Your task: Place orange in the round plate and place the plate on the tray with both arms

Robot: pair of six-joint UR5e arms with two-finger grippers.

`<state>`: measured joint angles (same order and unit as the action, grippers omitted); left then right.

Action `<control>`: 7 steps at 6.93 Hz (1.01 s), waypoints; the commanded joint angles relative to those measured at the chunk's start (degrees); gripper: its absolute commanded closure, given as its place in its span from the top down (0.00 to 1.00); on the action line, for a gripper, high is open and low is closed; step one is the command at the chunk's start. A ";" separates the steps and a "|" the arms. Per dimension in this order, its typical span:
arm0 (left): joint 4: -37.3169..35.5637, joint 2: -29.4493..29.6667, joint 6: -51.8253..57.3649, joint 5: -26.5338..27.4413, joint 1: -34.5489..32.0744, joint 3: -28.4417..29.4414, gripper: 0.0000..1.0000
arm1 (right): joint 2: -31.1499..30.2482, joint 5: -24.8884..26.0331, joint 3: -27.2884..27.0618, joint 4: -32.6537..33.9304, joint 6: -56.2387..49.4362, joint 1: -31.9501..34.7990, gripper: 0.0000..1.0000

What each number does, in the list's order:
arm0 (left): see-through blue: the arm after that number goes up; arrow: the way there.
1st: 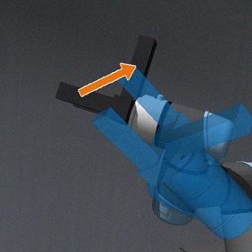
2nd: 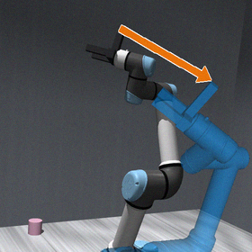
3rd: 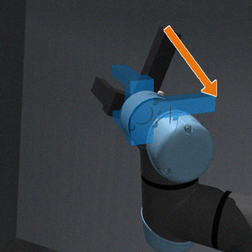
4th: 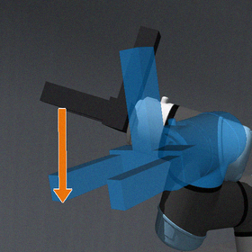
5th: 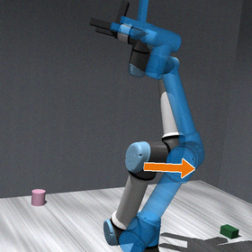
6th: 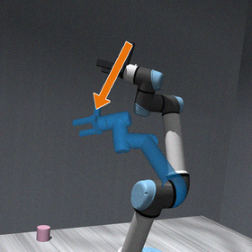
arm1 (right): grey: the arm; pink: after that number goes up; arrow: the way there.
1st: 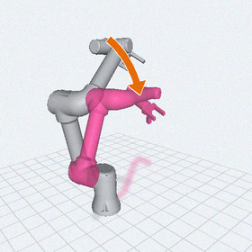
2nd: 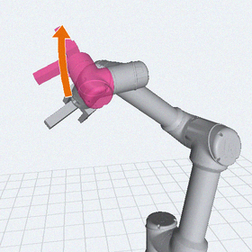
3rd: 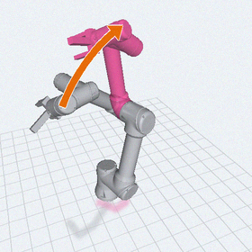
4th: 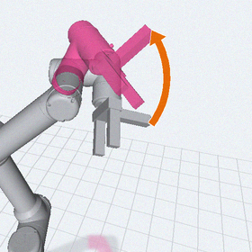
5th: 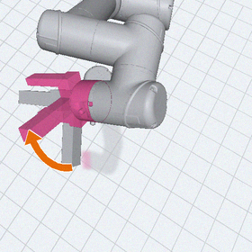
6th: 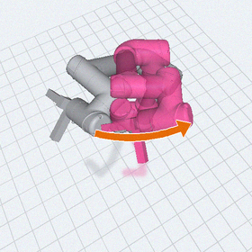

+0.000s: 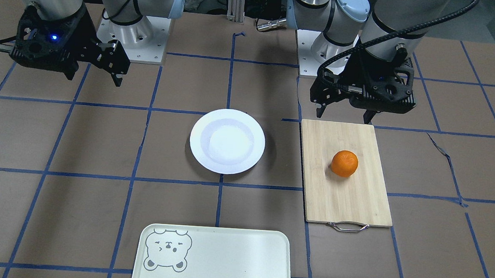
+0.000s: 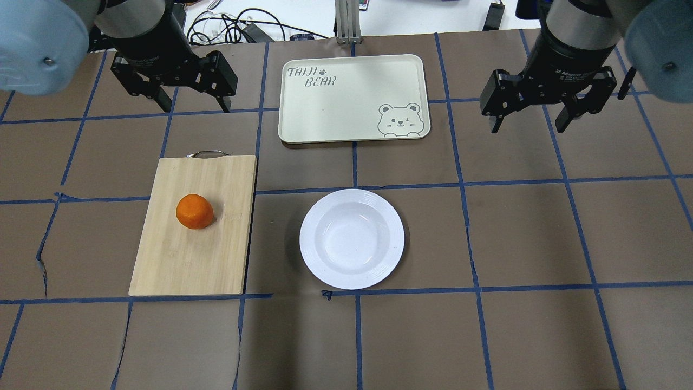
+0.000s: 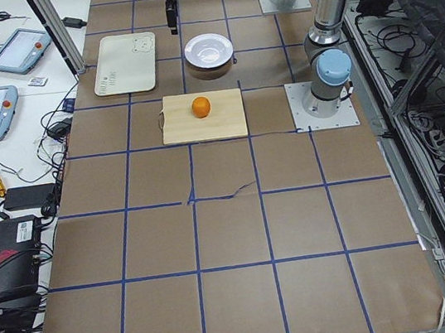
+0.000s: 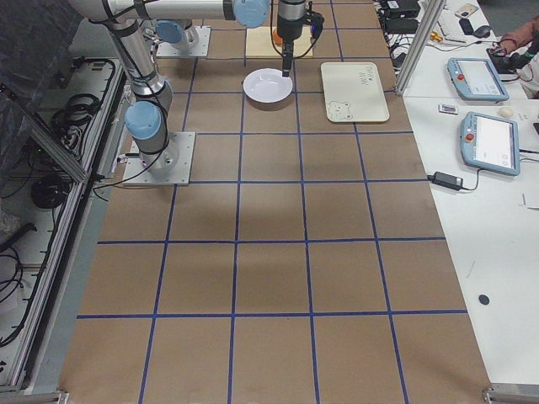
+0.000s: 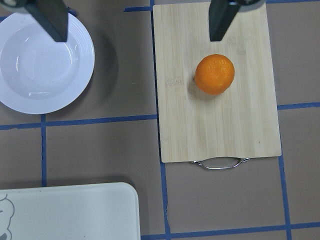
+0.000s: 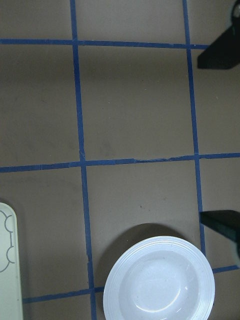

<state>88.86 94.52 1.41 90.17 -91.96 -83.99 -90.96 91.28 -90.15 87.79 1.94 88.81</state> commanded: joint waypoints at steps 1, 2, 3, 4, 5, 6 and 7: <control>0.00 -0.04 0.09 -0.08 0.12 -0.03 1.00 | 0.00 0.22 -0.20 0.01 -0.18 0.05 1.00; 0.00 -0.04 0.09 -0.08 0.12 -0.03 1.00 | 0.00 0.65 -0.29 0.01 -0.18 0.05 1.00; 0.00 -0.04 0.09 -0.17 0.12 -0.03 1.00 | 0.00 0.66 -0.29 0.01 -0.27 -0.04 1.00; 0.00 -0.04 0.09 -0.17 0.12 -0.03 1.00 | 0.00 0.66 -0.29 0.01 -0.18 0.04 1.00; 0.00 -0.04 0.00 -0.17 -0.06 0.06 1.00 | 0.00 0.83 -0.29 0.01 -0.27 -0.04 1.00; -0.09 0.05 0.00 -0.26 0.03 0.06 1.00 | 0.00 0.92 -0.29 0.01 -0.27 -0.04 1.00; -0.09 0.05 0.09 -0.26 0.12 0.15 1.00 | 0.00 0.92 -0.38 0.01 -0.27 0.04 1.00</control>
<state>88.80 94.53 1.43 89.94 -91.92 -83.92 -90.97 92.15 -90.47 87.80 1.68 88.80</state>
